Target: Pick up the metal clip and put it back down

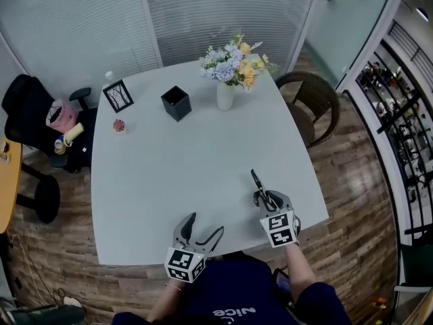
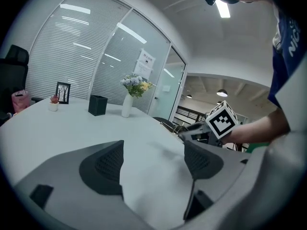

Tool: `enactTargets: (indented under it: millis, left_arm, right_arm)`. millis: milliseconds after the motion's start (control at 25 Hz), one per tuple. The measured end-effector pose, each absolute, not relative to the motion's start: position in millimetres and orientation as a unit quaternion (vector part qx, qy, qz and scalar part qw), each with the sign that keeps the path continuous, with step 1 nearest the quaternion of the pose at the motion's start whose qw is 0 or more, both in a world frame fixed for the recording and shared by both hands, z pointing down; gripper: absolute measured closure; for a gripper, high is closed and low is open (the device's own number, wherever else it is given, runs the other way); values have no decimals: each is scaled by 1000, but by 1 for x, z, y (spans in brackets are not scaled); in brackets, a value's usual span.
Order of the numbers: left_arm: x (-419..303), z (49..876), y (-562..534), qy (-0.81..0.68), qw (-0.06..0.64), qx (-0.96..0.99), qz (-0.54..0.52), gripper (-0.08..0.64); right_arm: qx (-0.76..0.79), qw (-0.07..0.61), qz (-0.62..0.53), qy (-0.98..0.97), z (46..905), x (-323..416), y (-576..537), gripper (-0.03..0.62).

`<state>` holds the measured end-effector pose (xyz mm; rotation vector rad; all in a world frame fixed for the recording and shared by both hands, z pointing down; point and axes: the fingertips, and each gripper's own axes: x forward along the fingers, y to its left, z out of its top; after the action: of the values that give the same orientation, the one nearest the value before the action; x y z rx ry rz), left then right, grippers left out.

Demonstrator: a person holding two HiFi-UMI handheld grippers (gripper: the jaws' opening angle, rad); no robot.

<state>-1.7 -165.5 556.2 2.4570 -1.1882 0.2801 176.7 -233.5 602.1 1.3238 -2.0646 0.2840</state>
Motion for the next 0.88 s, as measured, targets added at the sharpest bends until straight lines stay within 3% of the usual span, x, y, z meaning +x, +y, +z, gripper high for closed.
enactTargets:
  millis: [560,880]
  left_arm:
    - [35,561,-184,-474,206,850,105,176]
    - [48,562,-180,-497,207,835,113,176]
  right_arm:
    - [464,415,100,-776,656,248,-283,485]
    - [452,432,94,-775,672,268,-305,482]
